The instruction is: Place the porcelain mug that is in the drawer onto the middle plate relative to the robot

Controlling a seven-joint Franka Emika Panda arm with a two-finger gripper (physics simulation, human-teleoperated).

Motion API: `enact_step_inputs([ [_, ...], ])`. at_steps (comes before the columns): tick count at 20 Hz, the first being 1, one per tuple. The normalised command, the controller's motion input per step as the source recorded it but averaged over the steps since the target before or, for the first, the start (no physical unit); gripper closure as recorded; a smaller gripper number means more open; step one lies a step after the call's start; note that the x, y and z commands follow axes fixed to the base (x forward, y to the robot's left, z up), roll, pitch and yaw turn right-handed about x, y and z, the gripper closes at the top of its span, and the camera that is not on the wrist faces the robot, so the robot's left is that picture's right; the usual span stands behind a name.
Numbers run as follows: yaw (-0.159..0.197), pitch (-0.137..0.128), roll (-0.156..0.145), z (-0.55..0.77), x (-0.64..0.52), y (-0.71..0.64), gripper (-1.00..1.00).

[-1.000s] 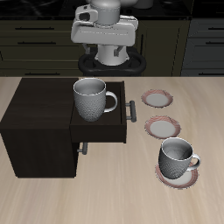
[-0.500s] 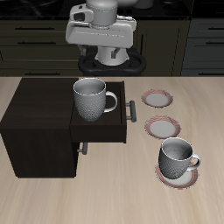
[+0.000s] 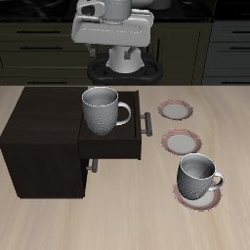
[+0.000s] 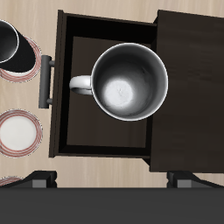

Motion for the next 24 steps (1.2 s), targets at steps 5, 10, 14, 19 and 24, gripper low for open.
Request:
enact_step_inputs([
  [5, 0.050, -0.018, 0.003, 0.11, 0.13, -0.03, -1.00],
  [10, 0.012, 0.007, -0.011, -0.02, 0.20, -0.02, -1.00],
  [14, 0.037, 0.013, 0.006, -0.10, 0.14, 0.07, -1.00],
  [19, -0.001, 0.018, -0.008, -0.15, 0.18, 0.01, -1.00],
  [24, 0.015, 0.010, 0.015, -0.21, 0.06, 0.10, -1.00],
])
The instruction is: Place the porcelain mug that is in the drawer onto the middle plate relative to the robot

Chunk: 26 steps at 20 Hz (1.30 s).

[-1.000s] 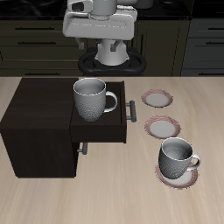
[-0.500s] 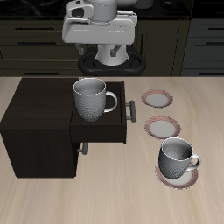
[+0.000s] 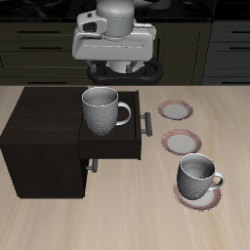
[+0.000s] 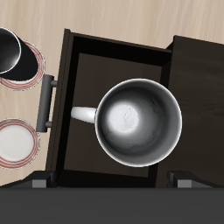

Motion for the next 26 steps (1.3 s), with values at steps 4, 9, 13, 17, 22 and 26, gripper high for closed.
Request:
enact_step_inputs([
  [4, 0.018, 0.034, 0.004, -0.37, 0.07, 0.12, -1.00],
  [9, 0.000, 0.018, 0.003, -0.25, 0.03, 0.02, -1.00],
  [13, 0.012, 0.040, -0.013, -0.32, 0.04, -0.02, -1.00],
  [17, 0.004, 0.043, 0.003, -0.39, 0.02, -0.02, -1.00],
  [22, -0.021, 0.039, 0.012, -0.30, -0.01, 0.06, -1.00],
  [26, -0.051, 0.032, 0.041, -0.30, -0.04, 0.03, 1.00],
])
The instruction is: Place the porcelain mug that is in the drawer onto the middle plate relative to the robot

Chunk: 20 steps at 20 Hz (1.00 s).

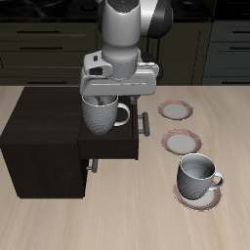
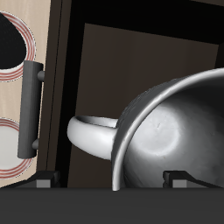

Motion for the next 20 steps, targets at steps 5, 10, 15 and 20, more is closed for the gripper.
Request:
enact_step_inputs([
  [5, -0.020, 0.002, 0.010, -0.02, -0.06, -0.01, 1.00],
  [10, -0.010, -0.021, 0.003, 0.11, -0.06, -0.05, 1.00],
  [15, 0.008, -0.033, -0.031, 0.22, -0.04, -0.09, 1.00],
  [20, 0.007, -0.051, -0.022, 0.34, -0.12, -0.02, 1.00],
])
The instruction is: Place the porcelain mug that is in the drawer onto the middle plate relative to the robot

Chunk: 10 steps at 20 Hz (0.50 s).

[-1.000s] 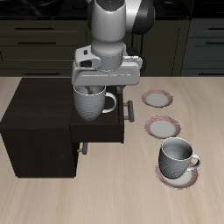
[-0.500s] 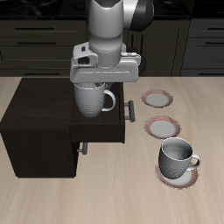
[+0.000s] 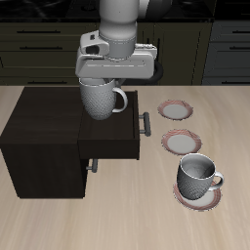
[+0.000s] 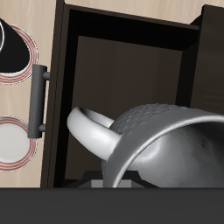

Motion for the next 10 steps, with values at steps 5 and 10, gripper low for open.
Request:
enact_step_inputs([
  [5, -0.004, -0.061, -0.026, 0.50, -0.21, -0.02, 1.00],
  [10, 0.002, -0.070, -0.018, 0.49, -0.20, -0.01, 1.00],
])
